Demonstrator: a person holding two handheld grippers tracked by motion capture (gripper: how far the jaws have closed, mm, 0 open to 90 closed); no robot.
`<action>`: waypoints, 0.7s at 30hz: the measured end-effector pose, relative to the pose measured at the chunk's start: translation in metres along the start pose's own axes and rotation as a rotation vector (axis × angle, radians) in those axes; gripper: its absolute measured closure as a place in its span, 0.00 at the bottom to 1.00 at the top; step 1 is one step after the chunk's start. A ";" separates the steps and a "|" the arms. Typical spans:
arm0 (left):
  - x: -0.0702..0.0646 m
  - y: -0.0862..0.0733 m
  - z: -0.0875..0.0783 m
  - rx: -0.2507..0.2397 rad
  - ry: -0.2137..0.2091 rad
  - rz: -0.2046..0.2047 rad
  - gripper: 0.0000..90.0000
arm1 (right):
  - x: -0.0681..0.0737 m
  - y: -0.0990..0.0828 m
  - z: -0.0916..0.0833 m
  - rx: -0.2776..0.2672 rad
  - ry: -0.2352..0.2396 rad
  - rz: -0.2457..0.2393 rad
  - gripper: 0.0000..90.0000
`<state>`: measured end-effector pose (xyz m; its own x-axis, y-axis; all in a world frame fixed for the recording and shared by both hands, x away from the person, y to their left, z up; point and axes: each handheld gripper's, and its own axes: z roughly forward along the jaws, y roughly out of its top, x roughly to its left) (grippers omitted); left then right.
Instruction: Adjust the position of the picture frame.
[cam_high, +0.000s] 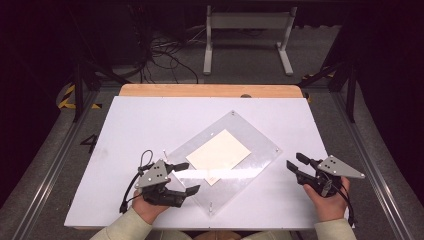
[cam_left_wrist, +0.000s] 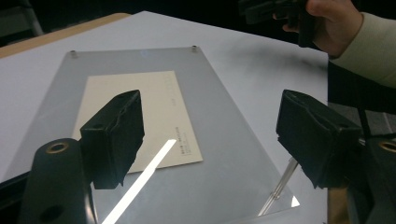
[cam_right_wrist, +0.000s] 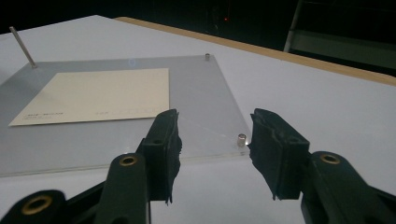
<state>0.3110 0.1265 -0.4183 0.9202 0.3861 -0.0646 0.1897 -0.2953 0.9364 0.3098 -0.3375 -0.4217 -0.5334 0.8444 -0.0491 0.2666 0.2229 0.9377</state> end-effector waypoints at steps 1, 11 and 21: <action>-0.001 0.000 0.002 0.007 -0.010 0.008 0.26 | 0.000 -0.001 -0.001 0.004 -0.004 0.002 0.57; -0.004 -0.001 0.016 0.051 -0.097 0.015 0.26 | 0.002 -0.004 -0.002 0.021 -0.003 -0.010 0.56; -0.008 -0.005 0.031 0.129 -0.155 0.010 0.27 | 0.002 -0.005 -0.002 0.031 -0.002 -0.006 0.55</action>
<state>0.3131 0.0976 -0.4337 0.9620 0.2463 -0.1177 0.2137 -0.4113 0.8861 0.3055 -0.3382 -0.4256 -0.5338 0.8438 -0.0554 0.2884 0.2432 0.9261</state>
